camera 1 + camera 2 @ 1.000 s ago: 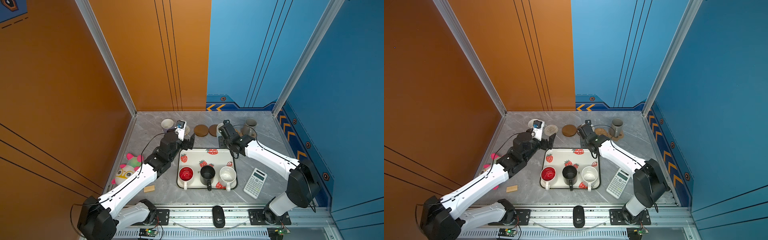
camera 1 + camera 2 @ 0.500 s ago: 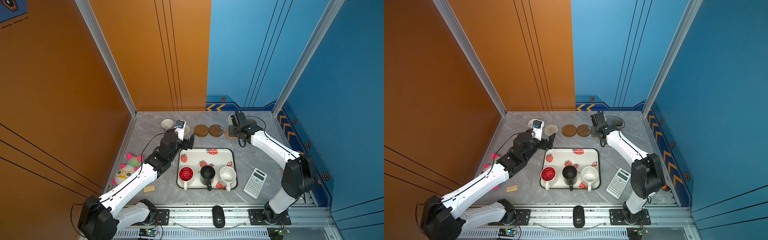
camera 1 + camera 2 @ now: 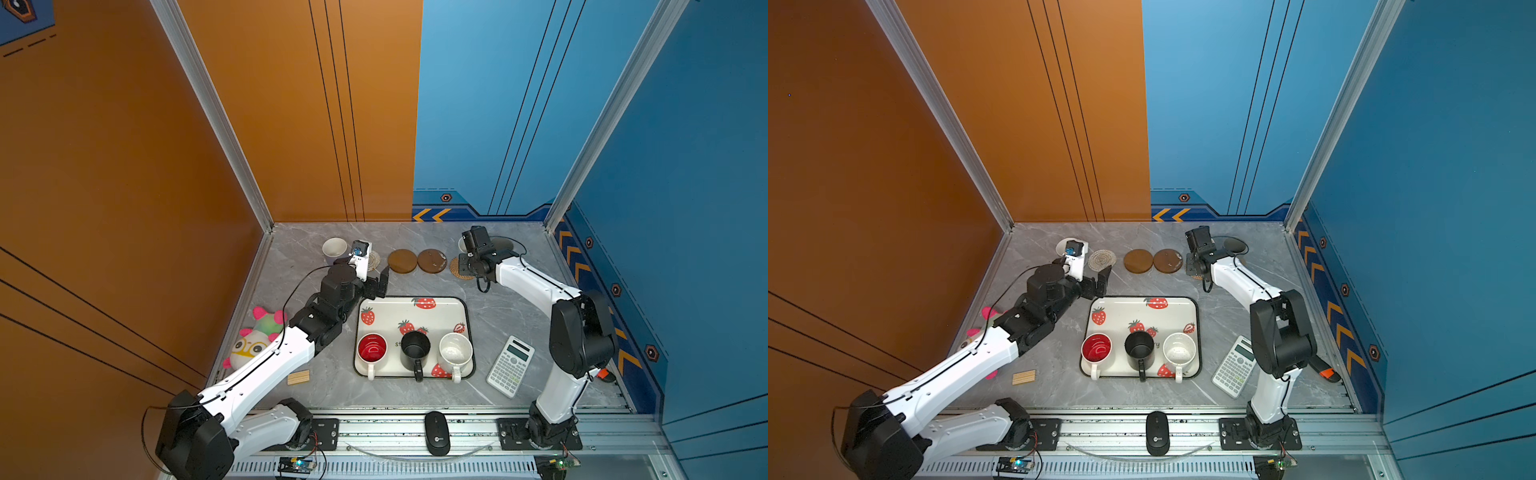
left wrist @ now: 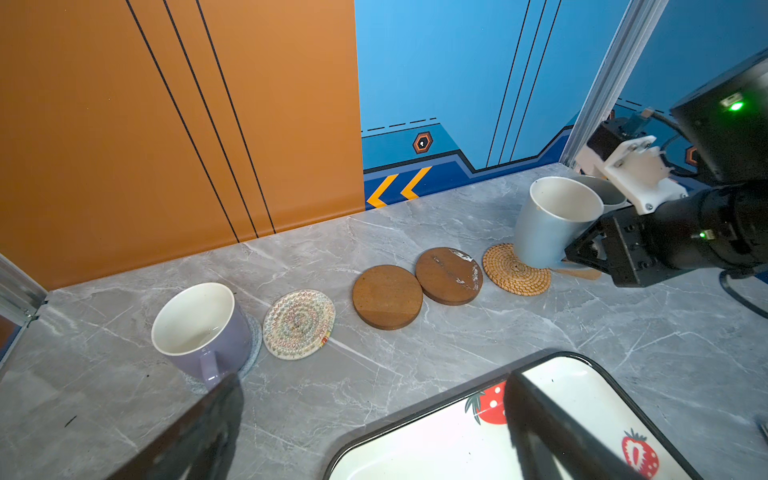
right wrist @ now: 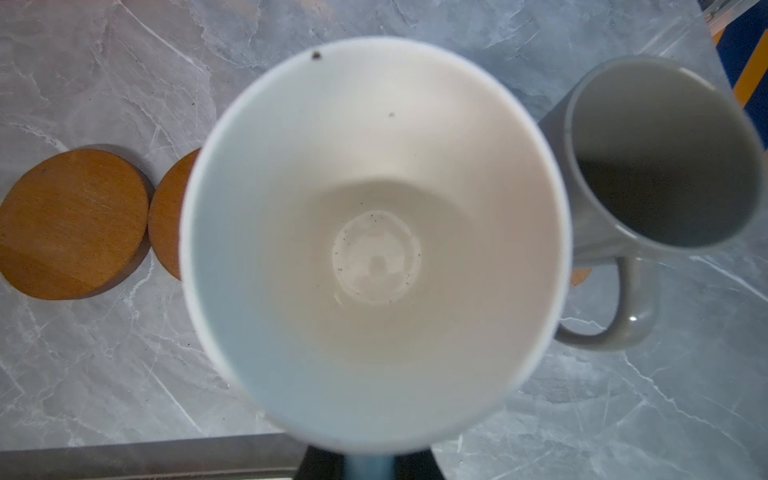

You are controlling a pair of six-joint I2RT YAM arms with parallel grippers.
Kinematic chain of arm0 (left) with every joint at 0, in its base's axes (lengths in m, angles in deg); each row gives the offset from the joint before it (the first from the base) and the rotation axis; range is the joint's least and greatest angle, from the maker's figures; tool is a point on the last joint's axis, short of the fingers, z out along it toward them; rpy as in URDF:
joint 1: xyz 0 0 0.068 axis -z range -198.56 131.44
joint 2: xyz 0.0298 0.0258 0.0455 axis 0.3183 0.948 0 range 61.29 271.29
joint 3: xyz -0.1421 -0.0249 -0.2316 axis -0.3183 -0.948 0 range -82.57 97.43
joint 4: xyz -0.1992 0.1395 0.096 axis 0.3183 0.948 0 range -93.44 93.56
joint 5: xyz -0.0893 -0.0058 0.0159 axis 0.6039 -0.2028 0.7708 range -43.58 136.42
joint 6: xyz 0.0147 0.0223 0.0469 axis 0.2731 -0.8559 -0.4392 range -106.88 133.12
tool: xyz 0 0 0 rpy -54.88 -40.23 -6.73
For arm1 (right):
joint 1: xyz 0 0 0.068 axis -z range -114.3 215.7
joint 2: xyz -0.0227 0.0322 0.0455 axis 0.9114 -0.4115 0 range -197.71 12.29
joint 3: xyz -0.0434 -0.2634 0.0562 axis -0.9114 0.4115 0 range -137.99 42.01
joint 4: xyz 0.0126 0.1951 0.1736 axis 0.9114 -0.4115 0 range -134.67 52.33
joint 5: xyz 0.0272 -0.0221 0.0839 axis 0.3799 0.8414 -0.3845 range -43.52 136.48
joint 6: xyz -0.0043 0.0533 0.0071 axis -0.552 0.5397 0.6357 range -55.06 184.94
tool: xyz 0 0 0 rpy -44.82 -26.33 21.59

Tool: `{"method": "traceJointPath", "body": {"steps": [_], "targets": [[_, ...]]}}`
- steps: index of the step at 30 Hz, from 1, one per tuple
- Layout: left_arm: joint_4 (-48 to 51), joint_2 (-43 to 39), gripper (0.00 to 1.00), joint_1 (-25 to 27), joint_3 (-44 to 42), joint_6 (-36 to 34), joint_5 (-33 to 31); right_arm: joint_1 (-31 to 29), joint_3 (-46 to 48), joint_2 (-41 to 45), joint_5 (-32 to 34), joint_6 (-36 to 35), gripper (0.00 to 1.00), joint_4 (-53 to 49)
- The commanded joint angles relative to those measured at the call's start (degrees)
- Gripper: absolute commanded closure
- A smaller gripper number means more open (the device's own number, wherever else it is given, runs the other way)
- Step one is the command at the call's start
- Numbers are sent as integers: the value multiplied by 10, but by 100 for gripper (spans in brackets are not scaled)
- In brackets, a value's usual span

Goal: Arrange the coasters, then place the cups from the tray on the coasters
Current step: 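Carry the white blue-handled mug with the right gripper toward the rattan coaster, then lower the white mug onto the rattan coaster and open the right gripper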

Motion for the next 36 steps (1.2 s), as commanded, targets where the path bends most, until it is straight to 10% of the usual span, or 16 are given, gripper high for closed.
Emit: {"method": "traceJointPath", "body": {"steps": [1,36], "targets": [[-10,3,2,-6,-6,4,-14,7,-26,-4,0,10,100,51],[-12,19,2,-13,0,5,-9,14,-7,-50,-8,35,100,83]]}}
